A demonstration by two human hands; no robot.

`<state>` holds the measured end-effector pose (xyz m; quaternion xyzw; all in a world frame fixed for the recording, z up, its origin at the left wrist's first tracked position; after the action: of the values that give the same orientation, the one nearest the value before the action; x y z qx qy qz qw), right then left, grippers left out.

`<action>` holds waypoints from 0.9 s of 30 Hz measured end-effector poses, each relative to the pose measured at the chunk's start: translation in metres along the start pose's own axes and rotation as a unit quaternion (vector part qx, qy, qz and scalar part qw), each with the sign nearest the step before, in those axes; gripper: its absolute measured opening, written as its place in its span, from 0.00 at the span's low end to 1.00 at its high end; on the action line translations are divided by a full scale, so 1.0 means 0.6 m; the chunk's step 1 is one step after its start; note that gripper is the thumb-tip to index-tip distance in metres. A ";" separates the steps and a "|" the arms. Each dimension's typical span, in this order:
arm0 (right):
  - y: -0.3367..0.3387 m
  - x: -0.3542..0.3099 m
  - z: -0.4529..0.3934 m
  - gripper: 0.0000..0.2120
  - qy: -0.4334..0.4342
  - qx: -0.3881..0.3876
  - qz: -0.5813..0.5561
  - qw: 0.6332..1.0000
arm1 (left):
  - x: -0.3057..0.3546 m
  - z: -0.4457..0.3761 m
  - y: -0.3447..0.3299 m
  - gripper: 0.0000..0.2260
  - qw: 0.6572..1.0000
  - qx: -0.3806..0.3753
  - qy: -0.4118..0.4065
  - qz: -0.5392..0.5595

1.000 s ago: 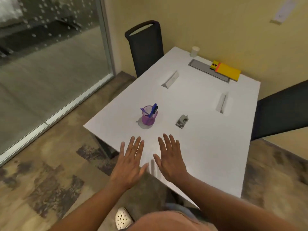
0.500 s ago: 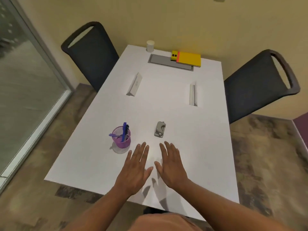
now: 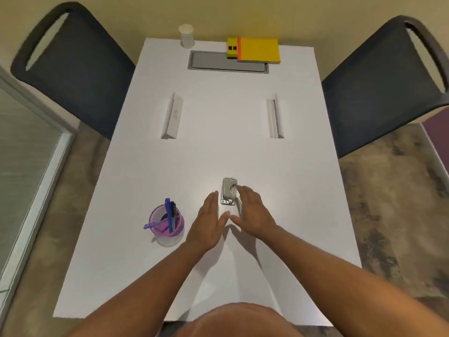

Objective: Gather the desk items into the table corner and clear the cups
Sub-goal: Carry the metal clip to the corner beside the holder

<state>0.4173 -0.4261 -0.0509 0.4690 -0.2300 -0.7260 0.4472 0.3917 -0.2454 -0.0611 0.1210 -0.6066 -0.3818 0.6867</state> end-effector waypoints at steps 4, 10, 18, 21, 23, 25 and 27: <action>0.007 -0.005 -0.046 0.40 -0.035 -0.004 -0.016 0.999 | -0.012 -0.068 -0.002 0.30 0.998 0.005 0.041 0.042; -0.014 0.010 -0.119 0.45 -0.034 -0.010 -0.018 0.999 | -0.028 -0.125 -0.027 0.17 0.983 0.068 0.143 0.091; -0.015 0.004 -0.157 0.39 0.005 0.014 -0.007 1.000 | -0.030 -0.175 -0.041 0.11 0.966 0.105 0.200 0.124; -0.014 0.007 -0.156 0.38 0.017 0.019 -0.011 1.000 | -0.023 -0.175 -0.041 0.12 0.966 0.124 0.197 0.111; -0.012 0.009 -0.151 0.38 0.023 0.021 -0.029 0.999 | -0.009 -0.169 -0.035 0.11 0.966 0.129 0.194 0.110; -0.009 0.013 -0.144 0.40 0.029 0.022 -0.063 0.997 | 0.004 -0.163 -0.031 0.09 0.961 0.133 0.205 0.127; -0.002 0.019 -0.133 0.43 0.034 0.021 -0.098 0.994 | 0.016 -0.155 -0.027 0.06 0.954 0.147 0.204 0.161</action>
<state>0.4856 -0.4284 -0.0934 0.5232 -0.1822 -0.7450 0.3716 0.4714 -0.2906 -0.0862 0.1962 -0.5143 -0.1398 0.8231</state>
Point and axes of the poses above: each hand's wrist, its own z-axis away from the middle knuckle, its own y-axis out of the back of the hand, x = y × z, the point moved 1 cm from there along -z, towards the middle knuckle, and after that the axes turned 8 degrees about -y, right-handed, at the moved point
